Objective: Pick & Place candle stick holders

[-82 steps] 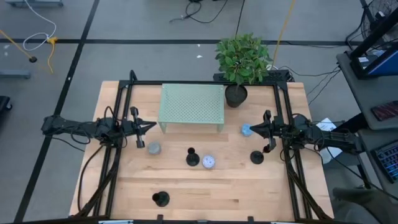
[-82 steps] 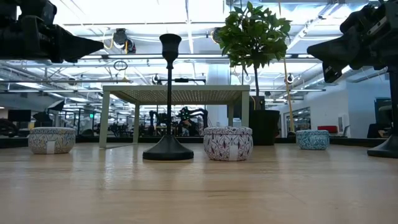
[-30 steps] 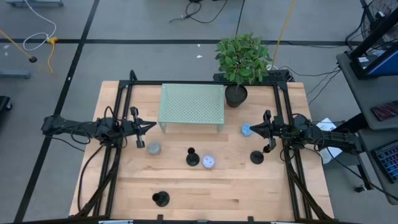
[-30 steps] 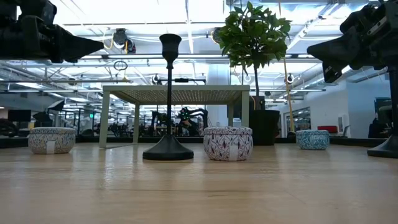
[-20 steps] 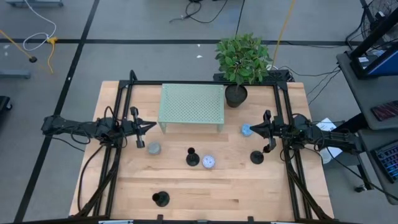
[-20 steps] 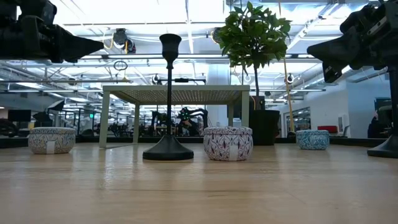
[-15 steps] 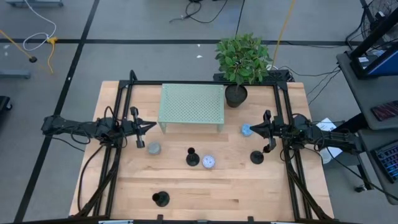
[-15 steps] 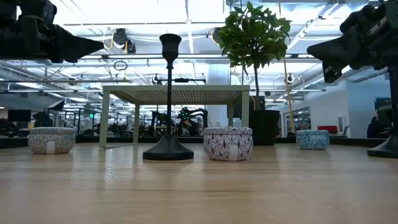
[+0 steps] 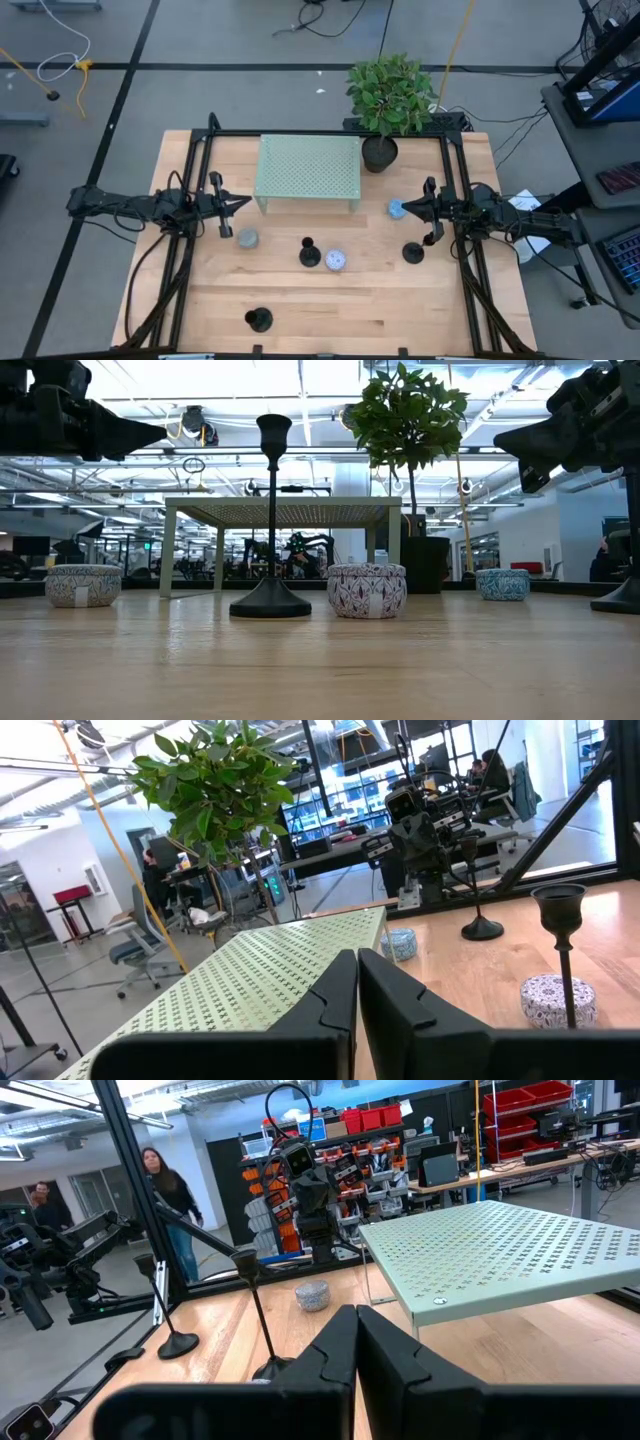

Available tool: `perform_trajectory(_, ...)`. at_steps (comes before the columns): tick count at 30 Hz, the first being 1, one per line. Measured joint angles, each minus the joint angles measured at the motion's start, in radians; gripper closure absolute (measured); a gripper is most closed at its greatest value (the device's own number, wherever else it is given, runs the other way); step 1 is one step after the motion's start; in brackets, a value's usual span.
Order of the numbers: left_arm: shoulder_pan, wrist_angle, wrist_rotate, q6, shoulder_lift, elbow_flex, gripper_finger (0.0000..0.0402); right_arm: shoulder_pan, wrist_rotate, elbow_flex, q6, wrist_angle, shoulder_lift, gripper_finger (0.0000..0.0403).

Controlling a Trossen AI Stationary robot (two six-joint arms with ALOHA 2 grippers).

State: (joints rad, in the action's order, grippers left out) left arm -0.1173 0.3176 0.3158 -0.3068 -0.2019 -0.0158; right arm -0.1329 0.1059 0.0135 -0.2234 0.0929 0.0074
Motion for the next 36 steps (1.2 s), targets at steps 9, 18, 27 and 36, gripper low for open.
perform_trajectory(9, 0.0, 0.0, 0.0, 0.0, 0.0, 0.0, 0.038, 0.0, 0.0, 0.0, 0.0, 0.0, 0.0, 0.0403)
perform_trajectory(18, 0.0, 0.0, 0.0, 0.0, 0.0, 0.0, 0.038, 0.0, 0.0, 0.0, 0.0, 0.0, 0.0, 0.0403)
perform_trajectory(27, 0.0, 0.0, 0.0, 0.0, 0.0, 0.0, 0.038, 0.0, 0.0, 0.0, 0.0, 0.0, 0.0, 0.0403)
perform_trajectory(36, 0.0, 0.0, 0.0, -0.013, 0.0, 0.0, 0.038, 0.0, 0.0, 0.0, 0.0, 0.0, 0.0, 0.0403)
